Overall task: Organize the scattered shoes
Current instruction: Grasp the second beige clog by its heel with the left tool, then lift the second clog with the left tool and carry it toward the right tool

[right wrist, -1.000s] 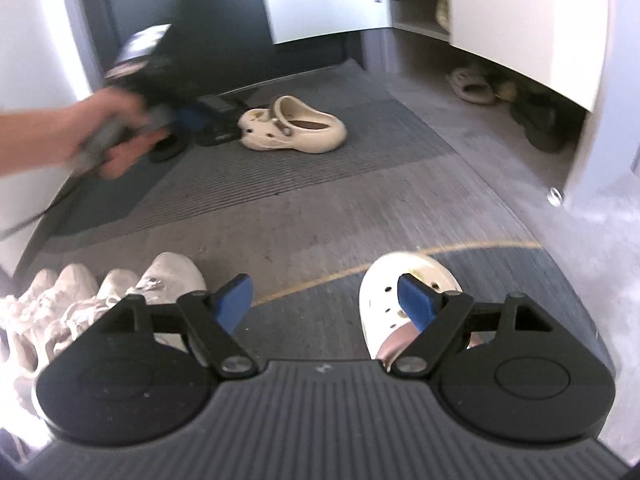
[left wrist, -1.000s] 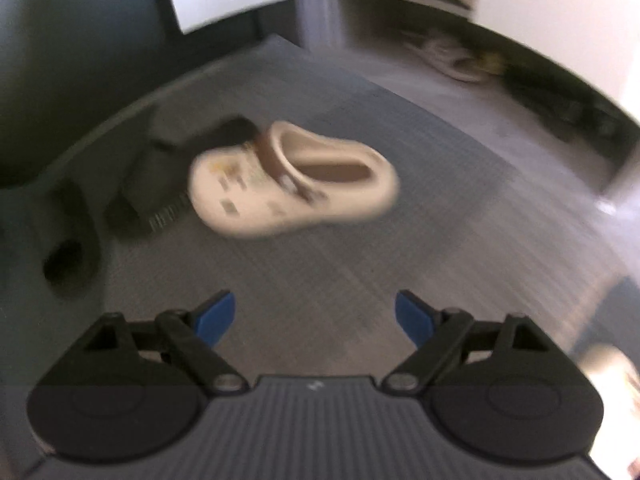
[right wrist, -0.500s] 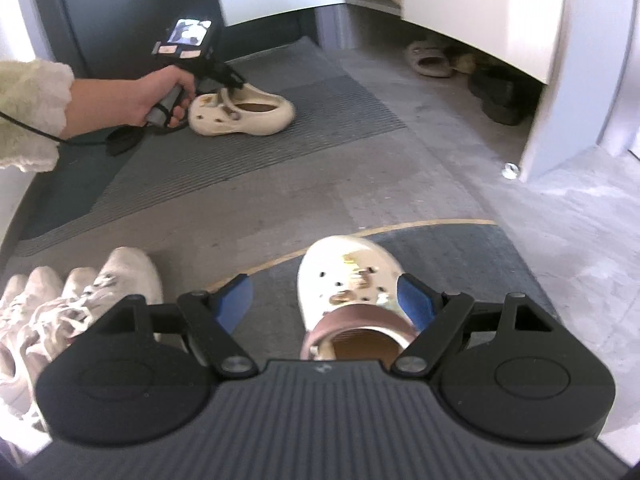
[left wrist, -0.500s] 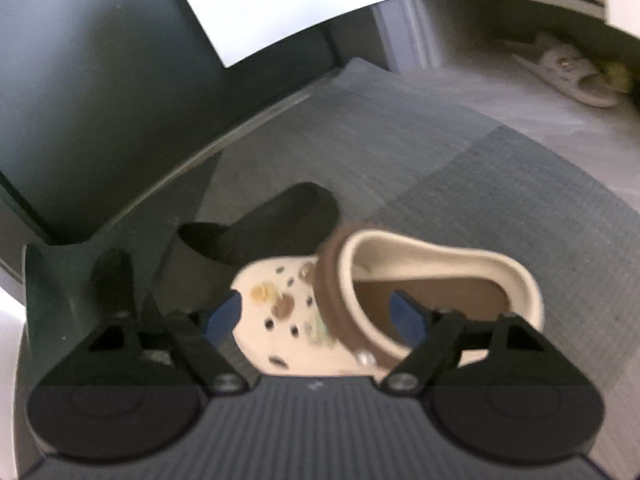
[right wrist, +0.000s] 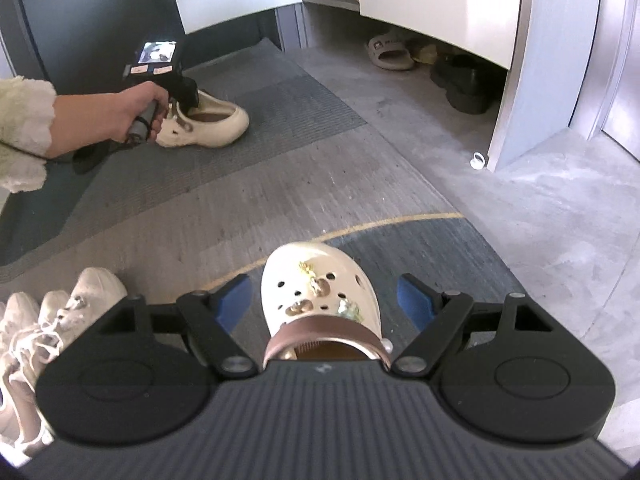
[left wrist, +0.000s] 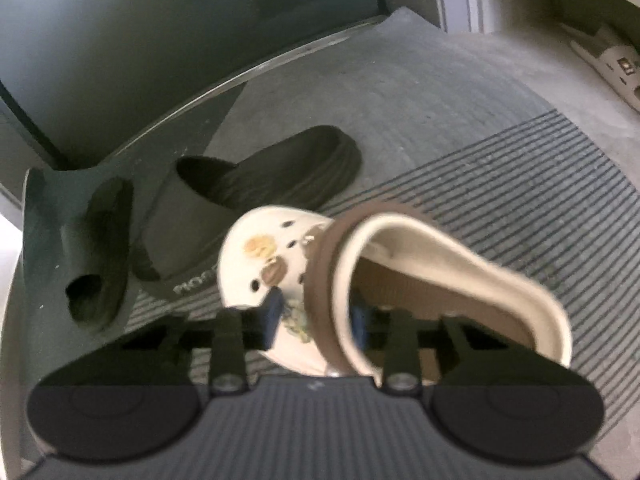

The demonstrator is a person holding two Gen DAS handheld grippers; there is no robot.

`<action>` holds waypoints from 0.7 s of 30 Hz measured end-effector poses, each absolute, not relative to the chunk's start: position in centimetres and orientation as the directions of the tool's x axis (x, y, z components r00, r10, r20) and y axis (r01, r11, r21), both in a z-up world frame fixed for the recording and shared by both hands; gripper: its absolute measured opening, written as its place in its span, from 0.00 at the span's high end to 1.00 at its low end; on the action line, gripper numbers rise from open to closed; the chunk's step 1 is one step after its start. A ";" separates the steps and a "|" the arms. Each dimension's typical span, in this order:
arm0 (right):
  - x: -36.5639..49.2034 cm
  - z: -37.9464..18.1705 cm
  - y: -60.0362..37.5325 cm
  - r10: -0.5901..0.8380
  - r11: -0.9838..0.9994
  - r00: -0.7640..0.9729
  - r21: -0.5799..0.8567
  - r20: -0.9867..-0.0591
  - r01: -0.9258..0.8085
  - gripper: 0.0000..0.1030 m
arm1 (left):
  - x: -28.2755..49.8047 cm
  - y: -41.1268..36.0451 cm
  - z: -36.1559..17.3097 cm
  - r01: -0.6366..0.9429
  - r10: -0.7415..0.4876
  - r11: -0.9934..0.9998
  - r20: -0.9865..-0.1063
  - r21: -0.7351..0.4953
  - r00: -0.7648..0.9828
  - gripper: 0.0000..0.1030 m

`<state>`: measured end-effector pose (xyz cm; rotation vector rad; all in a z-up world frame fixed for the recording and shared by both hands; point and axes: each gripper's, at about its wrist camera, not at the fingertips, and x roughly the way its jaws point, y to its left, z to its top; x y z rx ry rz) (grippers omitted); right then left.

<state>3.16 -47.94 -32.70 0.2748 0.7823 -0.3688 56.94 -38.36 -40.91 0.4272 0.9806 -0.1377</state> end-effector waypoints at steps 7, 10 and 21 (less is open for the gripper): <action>3.0 -32.0 -47.4 -0.226 0.902 0.688 0.119 -0.689 0.415 0.21 | 54.0 -35.2 -38.4 0.258 0.069 0.940 -0.867 0.221 0.493 0.79; 3.1 -31.7 -46.8 -0.207 0.908 0.712 0.138 -0.671 0.395 0.21 | 51.9 -33.8 -37.2 0.254 0.063 0.946 -0.881 0.202 0.469 0.80; 1.5 -29.9 -43.6 -0.147 0.911 0.809 0.241 -0.569 0.335 0.21 | 41.6 -29.5 -34.5 0.153 0.097 0.972 -0.901 0.176 0.423 0.79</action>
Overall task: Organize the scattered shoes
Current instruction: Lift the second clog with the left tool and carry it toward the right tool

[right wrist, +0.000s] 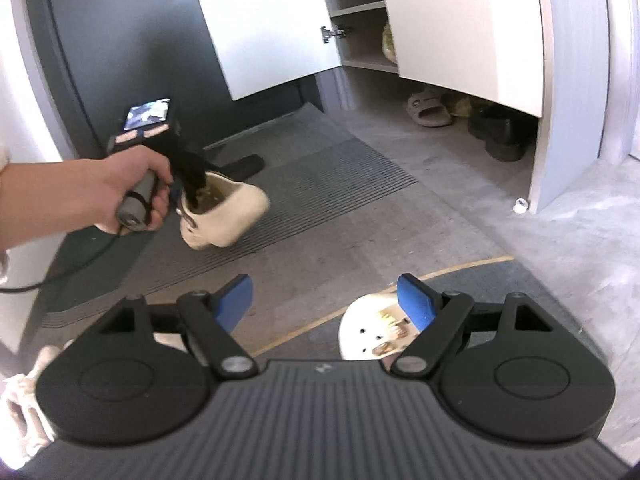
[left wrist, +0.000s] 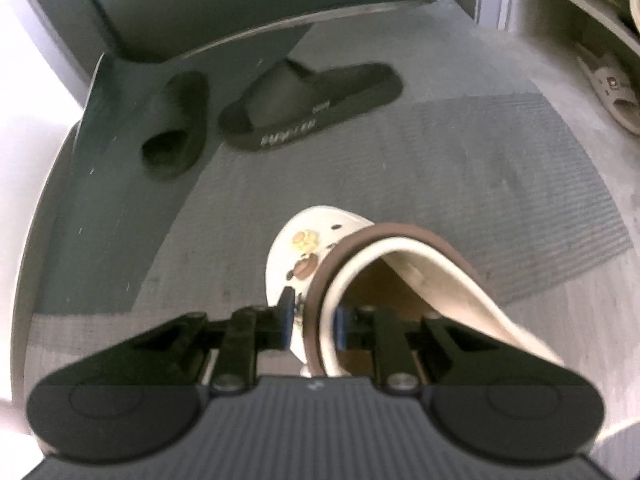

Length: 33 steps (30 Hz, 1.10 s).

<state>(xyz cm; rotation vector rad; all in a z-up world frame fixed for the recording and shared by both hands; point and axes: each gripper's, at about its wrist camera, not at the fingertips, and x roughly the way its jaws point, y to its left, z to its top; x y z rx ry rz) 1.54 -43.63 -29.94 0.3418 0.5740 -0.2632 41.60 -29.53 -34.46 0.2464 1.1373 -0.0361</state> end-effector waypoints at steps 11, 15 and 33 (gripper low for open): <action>0.8 -29.6 -43.5 -0.105 0.923 0.838 0.260 -0.536 0.282 0.21 | 34.3 -32.7 -39.0 0.271 0.155 0.918 -0.892 0.289 0.425 0.69; 0.6 -29.9 -43.4 -0.098 0.925 0.835 0.261 -0.542 0.277 0.21 | 33.6 -32.8 -39.4 0.312 0.145 0.896 -0.873 0.315 0.465 0.64; 2.5 -30.7 -40.1 -0.056 0.961 0.860 0.205 -0.506 0.183 0.21 | 25.9 -22.5 -28.4 0.594 -0.298 0.804 -0.837 0.040 0.458 0.16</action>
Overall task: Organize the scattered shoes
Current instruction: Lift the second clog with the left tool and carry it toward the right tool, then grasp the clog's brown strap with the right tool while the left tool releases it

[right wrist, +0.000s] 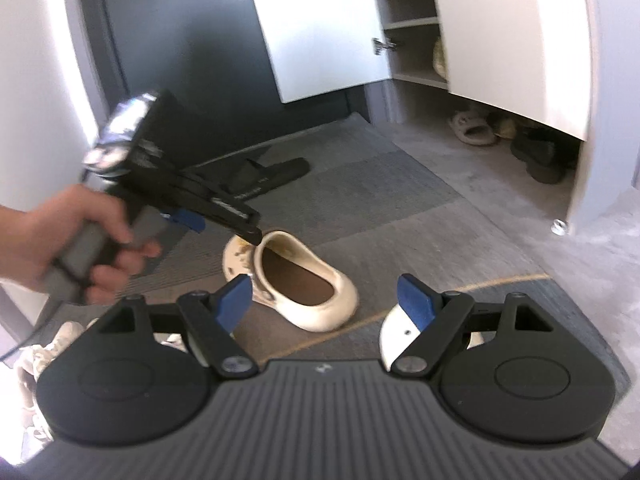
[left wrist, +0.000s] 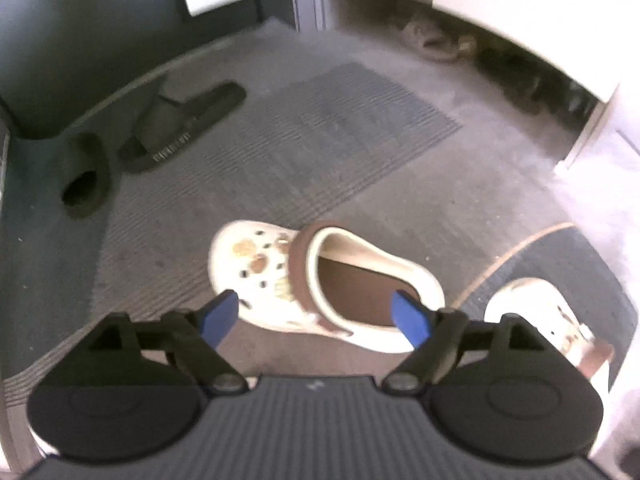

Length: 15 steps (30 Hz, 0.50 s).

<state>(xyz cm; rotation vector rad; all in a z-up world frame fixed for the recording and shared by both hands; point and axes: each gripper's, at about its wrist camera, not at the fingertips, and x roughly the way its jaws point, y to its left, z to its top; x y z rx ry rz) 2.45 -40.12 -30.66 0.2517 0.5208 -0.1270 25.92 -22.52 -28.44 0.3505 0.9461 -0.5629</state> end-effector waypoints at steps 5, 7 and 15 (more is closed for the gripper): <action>5.1 -32.0 -37.4 -0.014 0.978 0.851 0.171 -0.524 0.121 0.21 | 24.3 -17.6 -27.2 0.559 -0.331 0.829 -0.799 0.008 0.502 0.15; 6.8 -32.4 -36.0 0.025 0.988 0.849 0.143 -0.528 0.059 0.21 | 24.2 -15.7 -27.1 0.533 -0.336 0.846 -0.790 -0.014 0.512 0.12; 14.8 -34.5 -32.1 0.108 0.993 0.843 0.023 -0.526 -0.113 0.21 | 24.2 -9.0 -28.7 0.454 -0.364 0.883 -0.784 -0.118 0.503 0.12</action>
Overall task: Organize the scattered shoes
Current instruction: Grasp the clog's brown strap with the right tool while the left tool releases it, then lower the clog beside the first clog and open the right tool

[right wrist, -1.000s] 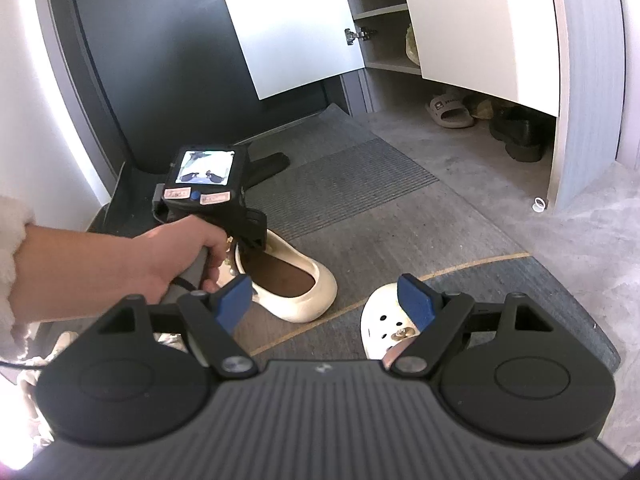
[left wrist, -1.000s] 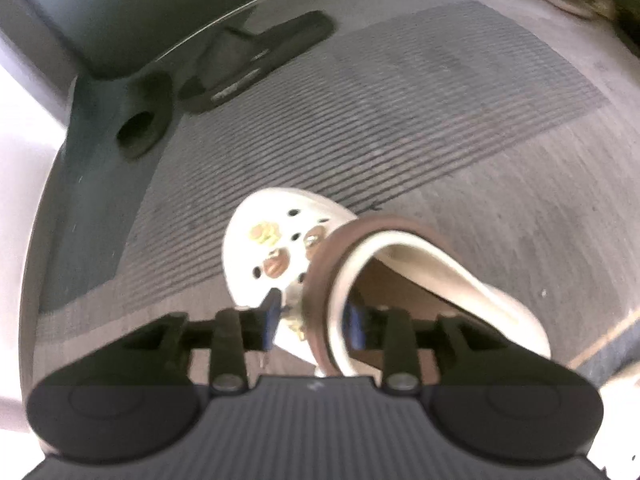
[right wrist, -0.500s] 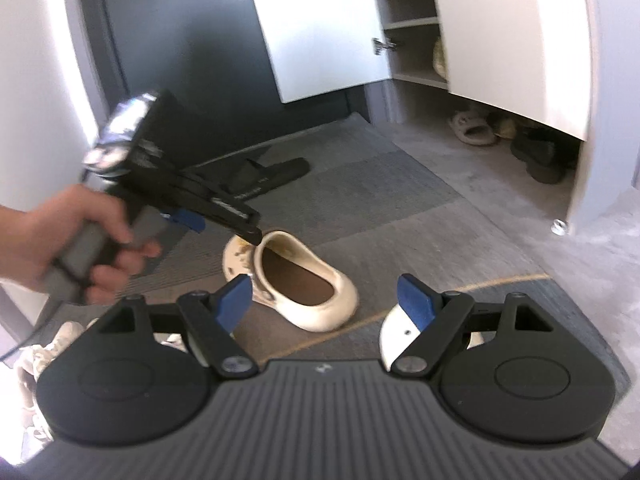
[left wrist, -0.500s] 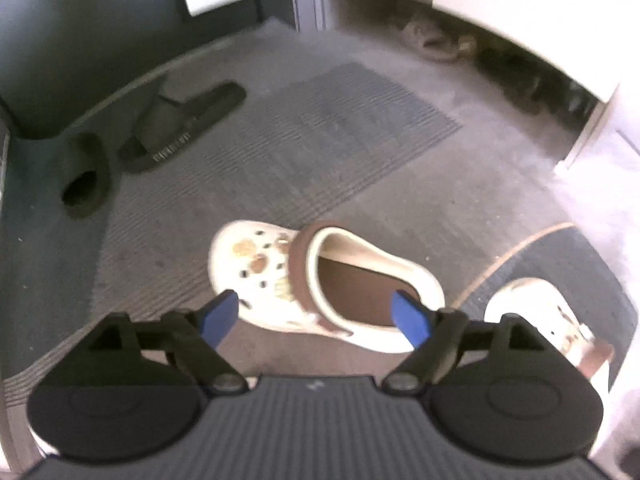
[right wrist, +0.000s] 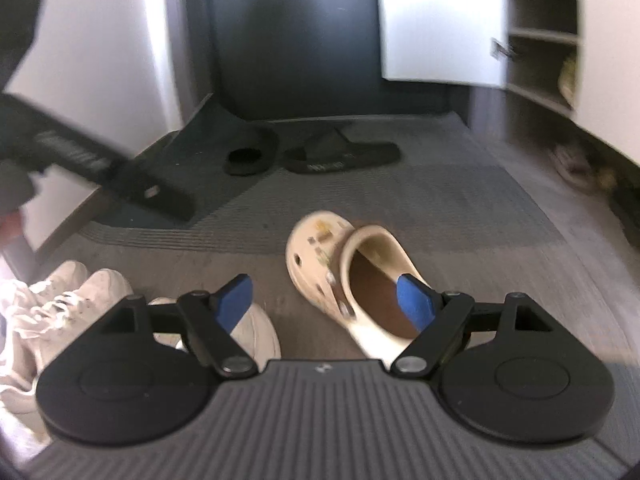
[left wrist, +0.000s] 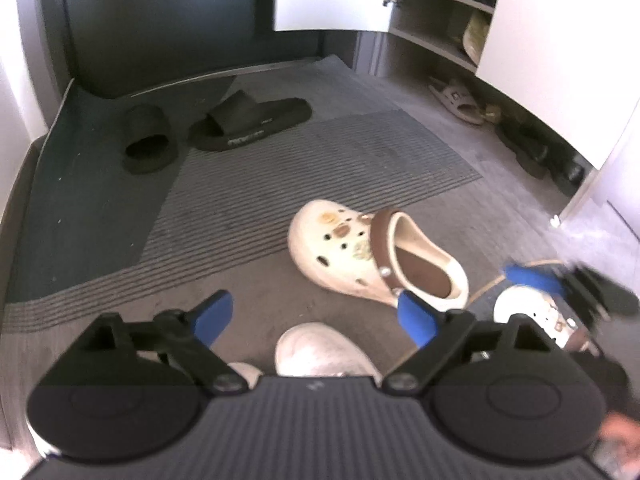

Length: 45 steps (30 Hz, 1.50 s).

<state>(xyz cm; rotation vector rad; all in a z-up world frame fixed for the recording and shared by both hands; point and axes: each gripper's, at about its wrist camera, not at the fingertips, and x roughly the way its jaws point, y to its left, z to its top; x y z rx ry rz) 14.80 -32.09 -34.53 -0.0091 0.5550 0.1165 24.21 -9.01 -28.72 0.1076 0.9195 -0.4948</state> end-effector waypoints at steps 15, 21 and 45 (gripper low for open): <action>27.7 -41.5 -32.7 0.134 0.973 0.626 -0.017 -0.768 -0.228 0.45 | 24.9 -3.0 -33.5 0.294 -0.388 0.910 -0.848 -0.292 0.360 0.11; 27.9 -43.0 -32.0 0.166 0.976 0.626 0.038 -0.762 -0.213 0.73 | 24.9 -2.4 -34.2 0.275 -0.382 0.915 -0.854 -0.296 0.352 0.11; 9.0 -40.1 -30.1 0.083 0.937 0.608 0.270 -0.790 0.223 0.79 | 24.0 -4.7 -34.4 0.322 -0.387 0.905 -0.852 -0.277 0.354 0.11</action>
